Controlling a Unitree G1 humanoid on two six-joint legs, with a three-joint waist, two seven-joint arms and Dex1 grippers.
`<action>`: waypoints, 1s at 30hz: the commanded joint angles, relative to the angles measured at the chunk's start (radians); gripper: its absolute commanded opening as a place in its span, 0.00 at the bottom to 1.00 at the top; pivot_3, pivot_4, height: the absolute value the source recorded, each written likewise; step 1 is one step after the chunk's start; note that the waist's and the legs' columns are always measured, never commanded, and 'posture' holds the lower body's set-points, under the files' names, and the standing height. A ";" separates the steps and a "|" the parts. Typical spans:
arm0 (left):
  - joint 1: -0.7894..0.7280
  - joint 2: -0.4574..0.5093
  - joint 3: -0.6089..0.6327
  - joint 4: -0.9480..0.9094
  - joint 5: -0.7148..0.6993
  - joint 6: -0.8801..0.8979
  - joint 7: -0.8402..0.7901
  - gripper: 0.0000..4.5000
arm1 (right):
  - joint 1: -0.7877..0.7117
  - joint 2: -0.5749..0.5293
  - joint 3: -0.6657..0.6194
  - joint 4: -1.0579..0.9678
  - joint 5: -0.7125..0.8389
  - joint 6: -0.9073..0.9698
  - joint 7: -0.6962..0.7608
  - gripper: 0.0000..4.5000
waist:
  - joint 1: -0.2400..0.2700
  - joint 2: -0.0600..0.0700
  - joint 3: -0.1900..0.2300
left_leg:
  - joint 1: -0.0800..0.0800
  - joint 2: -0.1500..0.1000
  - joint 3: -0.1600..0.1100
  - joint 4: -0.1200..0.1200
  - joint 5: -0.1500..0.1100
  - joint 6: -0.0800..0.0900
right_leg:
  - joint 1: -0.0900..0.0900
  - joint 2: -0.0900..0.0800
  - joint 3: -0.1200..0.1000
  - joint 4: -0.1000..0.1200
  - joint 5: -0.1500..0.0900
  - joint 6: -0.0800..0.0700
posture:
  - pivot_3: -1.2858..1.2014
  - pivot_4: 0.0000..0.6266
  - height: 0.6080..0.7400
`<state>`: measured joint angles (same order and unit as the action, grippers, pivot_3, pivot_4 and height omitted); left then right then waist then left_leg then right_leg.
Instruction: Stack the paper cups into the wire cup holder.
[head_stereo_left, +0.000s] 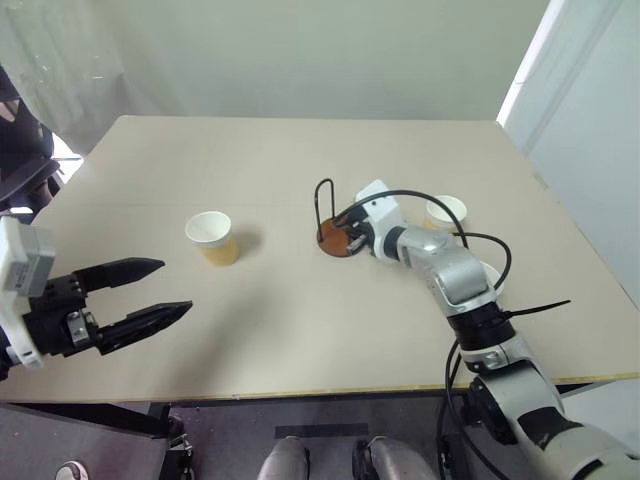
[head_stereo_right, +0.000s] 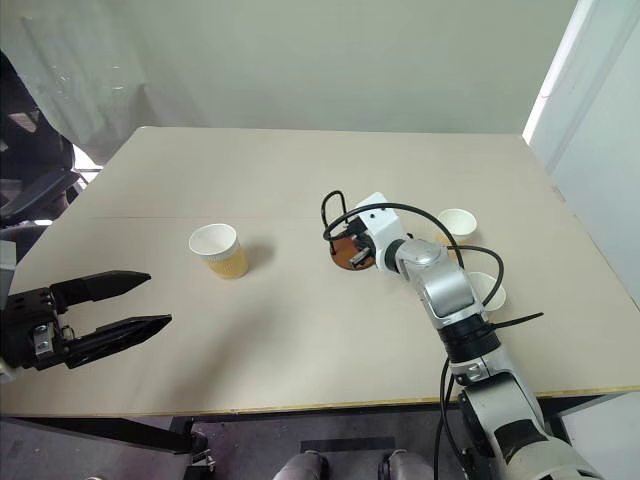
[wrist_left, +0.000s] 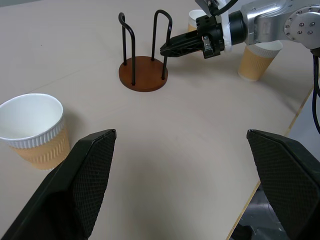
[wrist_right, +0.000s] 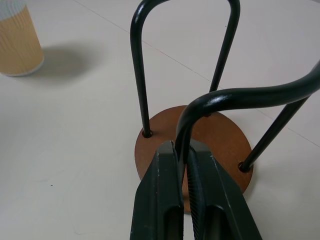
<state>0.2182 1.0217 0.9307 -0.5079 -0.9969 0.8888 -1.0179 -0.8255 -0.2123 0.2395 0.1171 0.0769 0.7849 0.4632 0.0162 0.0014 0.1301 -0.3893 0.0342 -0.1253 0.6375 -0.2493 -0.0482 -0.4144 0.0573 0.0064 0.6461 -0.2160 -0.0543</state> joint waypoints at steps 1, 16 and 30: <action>-0.004 0.001 0.034 -0.011 -0.006 -0.016 0.000 1.00 | -0.016 -0.004 -0.006 -0.028 0.015 -0.035 0.040 0.01 | 0.000 0.000 0.000 | 0.000 0.000 0.000 0.000 0.000 0.000 | 0.000 0.000 0.000 0.000 0.000 0.000 | 0.52 0.24 1.00; -0.005 0.010 0.036 0.004 0.002 -0.016 -0.013 1.00 | 0.062 -0.233 0.088 -0.252 0.153 -0.063 0.494 0.01 | -0.001 -0.001 0.000 | -0.002 0.000 0.000 0.001 0.000 0.000 | -0.001 0.000 0.000 0.000 0.000 0.000 | 0.52 0.24 1.00; -0.006 0.030 0.043 0.017 0.006 -0.006 -0.030 1.00 | 0.176 -0.322 0.091 -0.432 0.206 0.025 0.531 0.01 | -0.001 -0.001 -0.001 | -0.001 0.000 0.000 0.004 0.003 0.003 | 0.002 0.000 0.000 0.000 0.002 0.002 | 0.52 0.24 1.00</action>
<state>0.2194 1.0382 0.9401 -0.4924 -0.9909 0.8890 -1.0427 -0.6510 -0.5254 0.3500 -0.2665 0.2624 0.7984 1.0027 0.0149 0.0004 0.1295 -0.3897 0.0343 -0.1248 0.6414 -0.2466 -0.0455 -0.4116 0.0575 0.0060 0.6461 -0.2144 -0.0525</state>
